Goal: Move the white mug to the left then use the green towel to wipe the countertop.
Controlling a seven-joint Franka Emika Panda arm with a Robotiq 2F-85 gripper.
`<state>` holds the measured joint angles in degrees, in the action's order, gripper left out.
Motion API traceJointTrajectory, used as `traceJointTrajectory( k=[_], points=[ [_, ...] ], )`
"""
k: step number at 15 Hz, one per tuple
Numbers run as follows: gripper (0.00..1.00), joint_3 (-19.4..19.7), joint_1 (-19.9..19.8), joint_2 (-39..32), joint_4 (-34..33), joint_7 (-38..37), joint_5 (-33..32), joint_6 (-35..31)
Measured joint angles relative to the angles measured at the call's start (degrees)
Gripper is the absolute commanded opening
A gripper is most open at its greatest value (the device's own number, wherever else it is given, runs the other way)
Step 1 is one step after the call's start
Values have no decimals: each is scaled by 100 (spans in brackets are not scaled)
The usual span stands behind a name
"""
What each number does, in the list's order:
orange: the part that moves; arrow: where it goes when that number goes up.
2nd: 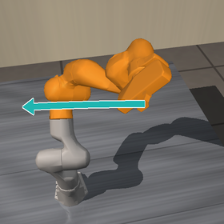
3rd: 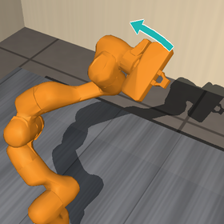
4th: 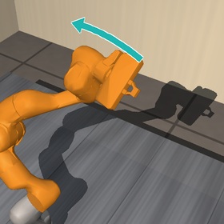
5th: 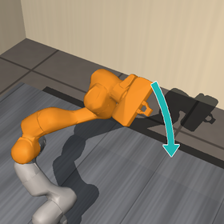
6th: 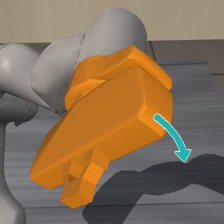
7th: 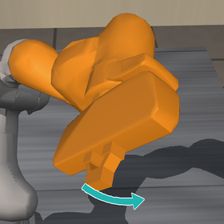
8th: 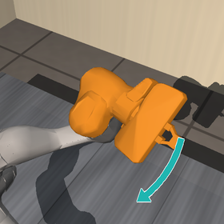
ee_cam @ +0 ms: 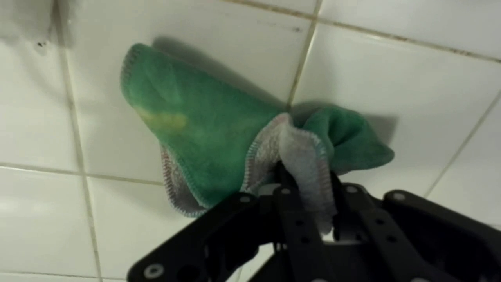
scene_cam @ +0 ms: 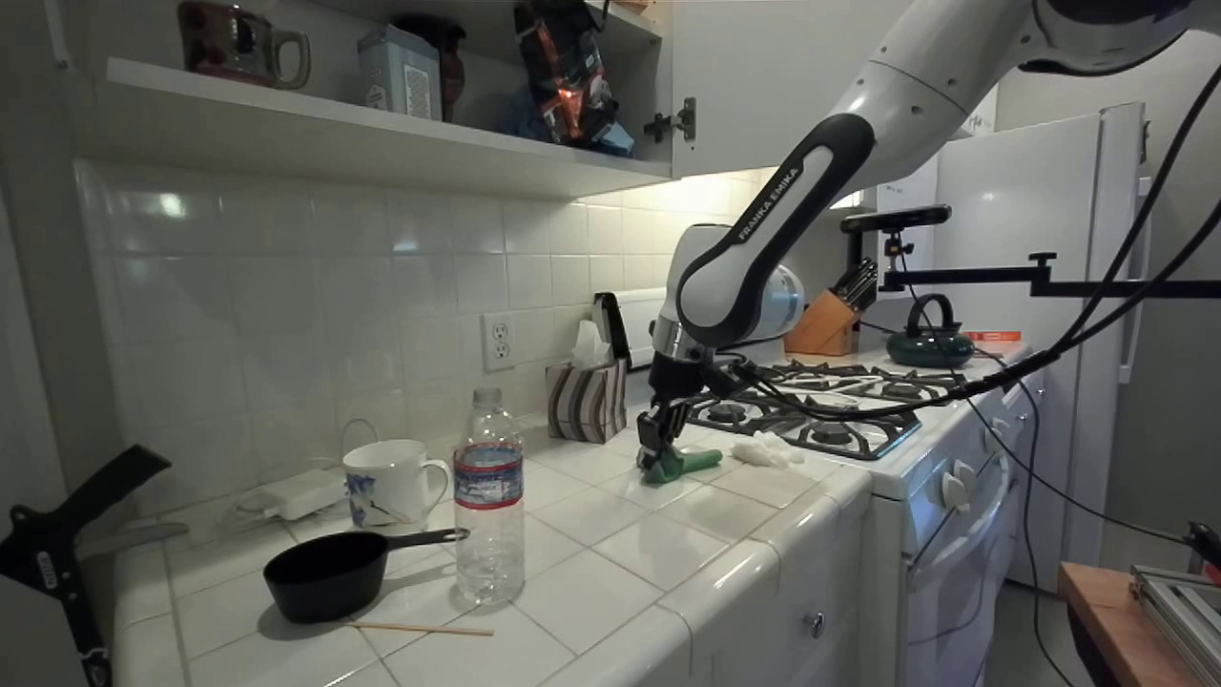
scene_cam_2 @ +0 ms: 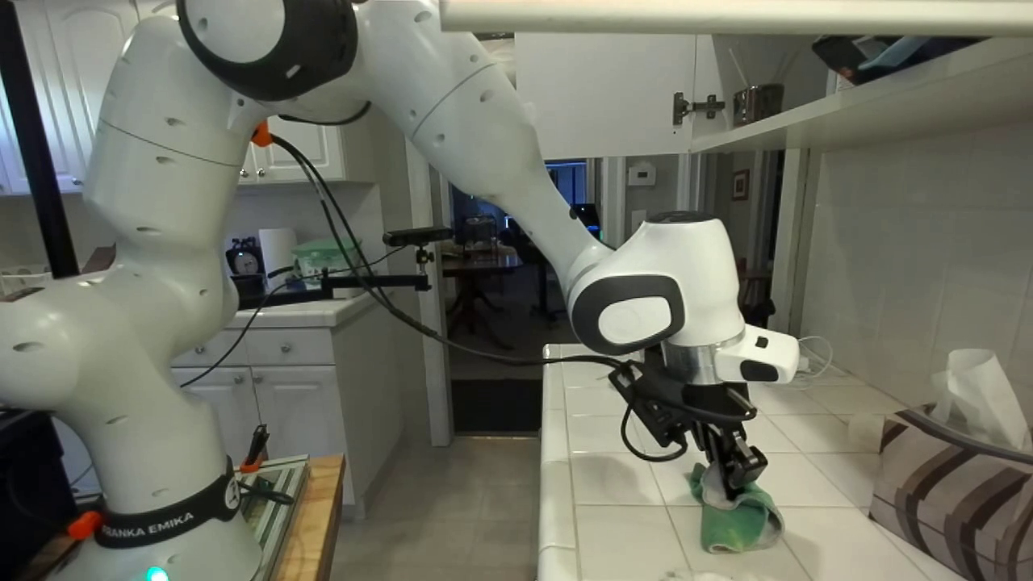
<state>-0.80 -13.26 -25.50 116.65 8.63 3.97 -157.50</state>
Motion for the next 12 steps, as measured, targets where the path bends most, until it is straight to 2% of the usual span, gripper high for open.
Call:
traceJointTrajectory(
  k=[2, 3, 8, 12],
  points=[
    [18, 58, -2, 18, 30, -30, 4, -2],
    [5, 66, -2, 20, 34, -34, 6, -2],
    [5, 196, 134, -14, -59, -74, -7, 10],
    [5, 425, 174, -277, -569, -410, -2, 352]
  ],
)
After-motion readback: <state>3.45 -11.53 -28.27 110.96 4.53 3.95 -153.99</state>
